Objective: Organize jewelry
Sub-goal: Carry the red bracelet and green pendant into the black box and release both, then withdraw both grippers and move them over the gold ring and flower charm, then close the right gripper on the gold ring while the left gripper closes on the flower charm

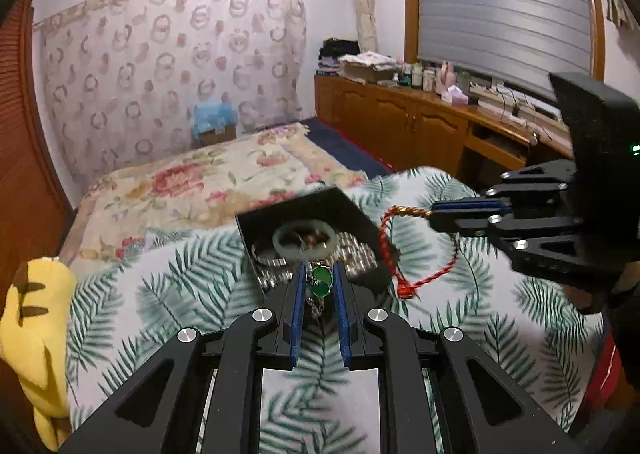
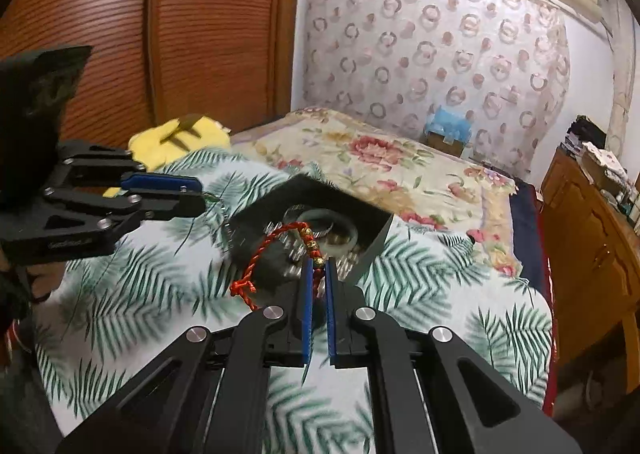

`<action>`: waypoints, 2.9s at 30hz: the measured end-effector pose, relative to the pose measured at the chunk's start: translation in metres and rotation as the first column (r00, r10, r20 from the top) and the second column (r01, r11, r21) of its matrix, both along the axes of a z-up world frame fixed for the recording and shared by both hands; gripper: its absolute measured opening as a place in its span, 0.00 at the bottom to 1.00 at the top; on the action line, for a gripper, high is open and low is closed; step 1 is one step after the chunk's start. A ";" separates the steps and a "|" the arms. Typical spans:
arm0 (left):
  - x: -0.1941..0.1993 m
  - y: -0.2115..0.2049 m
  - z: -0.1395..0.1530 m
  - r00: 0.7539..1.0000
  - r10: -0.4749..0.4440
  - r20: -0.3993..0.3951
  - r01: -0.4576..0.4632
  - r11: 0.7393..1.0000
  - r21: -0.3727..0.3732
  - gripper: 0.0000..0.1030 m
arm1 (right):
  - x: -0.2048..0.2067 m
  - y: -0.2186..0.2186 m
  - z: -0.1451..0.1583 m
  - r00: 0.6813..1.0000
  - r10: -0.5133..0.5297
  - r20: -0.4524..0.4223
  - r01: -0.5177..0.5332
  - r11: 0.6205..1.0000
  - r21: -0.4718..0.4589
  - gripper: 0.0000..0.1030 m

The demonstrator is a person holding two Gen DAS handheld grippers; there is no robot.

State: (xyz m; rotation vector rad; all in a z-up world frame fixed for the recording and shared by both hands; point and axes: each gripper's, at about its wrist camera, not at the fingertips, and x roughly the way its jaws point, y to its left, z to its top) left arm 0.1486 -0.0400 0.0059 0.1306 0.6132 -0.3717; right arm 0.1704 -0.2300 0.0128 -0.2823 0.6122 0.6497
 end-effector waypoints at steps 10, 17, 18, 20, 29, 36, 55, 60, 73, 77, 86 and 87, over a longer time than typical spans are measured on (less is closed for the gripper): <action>0.046 -0.003 0.011 1.000 0.013 0.012 -0.013 1.000 0.006 0.12 | 0.055 0.021 -0.012 0.999 -0.006 -0.046 0.008 0.999 0.044 0.08; 0.073 -0.002 0.000 0.999 0.025 -0.023 -0.025 1.000 -0.003 0.13 | 0.066 0.031 -0.031 0.996 0.009 -0.083 -0.008 1.000 0.011 0.23; 0.076 -0.002 -0.002 0.999 0.027 -0.029 -0.027 1.000 -0.003 0.13 | 0.066 0.029 -0.031 0.997 0.004 -0.080 -0.003 1.000 0.015 0.25; 0.079 -0.002 -0.004 0.999 0.026 -0.033 -0.027 1.000 -0.004 0.13 | 0.065 0.025 -0.029 0.997 0.009 -0.078 -0.007 1.000 0.026 0.25; 0.085 -0.005 -0.006 0.999 0.040 -0.035 -0.040 0.999 0.001 0.35 | 0.054 0.009 -0.021 0.998 -0.012 -0.063 0.015 0.999 0.047 0.25; 0.070 0.000 -0.006 0.998 0.055 -0.024 -0.055 0.998 -0.004 0.52 | 0.034 0.000 -0.019 0.998 -0.017 -0.053 0.020 0.998 0.053 0.25; -0.006 -0.003 -0.037 0.997 0.026 -0.074 -0.027 1.000 -0.008 0.80 | -0.032 -0.018 -0.041 0.996 -0.002 -0.090 0.001 1.000 -0.015 0.25; -0.019 -0.009 -0.053 0.993 0.006 -0.116 -0.007 1.000 -0.007 0.81 | -0.041 -0.024 -0.046 0.996 -0.016 -0.093 0.015 1.000 -0.014 0.25; -0.036 -0.035 -0.088 0.978 -0.044 -0.206 0.049 0.999 0.018 0.80 | -0.055 -0.038 -0.050 0.994 -0.054 -0.093 0.053 0.998 -0.015 0.25; -0.036 -0.043 -0.096 0.970 -0.068 -0.234 0.077 0.997 0.030 0.60 | -0.057 -0.036 -0.052 0.993 -0.053 -0.104 0.053 0.999 -0.005 0.25; -0.039 -0.054 -0.100 0.968 -0.098 -0.230 0.115 0.991 0.062 0.18 | -0.057 -0.029 -0.054 0.993 -0.036 -0.114 0.034 0.999 -0.013 0.25; -0.039 -0.054 -0.099 0.968 -0.100 -0.231 0.117 0.991 0.063 0.14 | -0.057 -0.028 -0.055 0.993 -0.032 -0.114 0.031 0.999 -0.013 0.25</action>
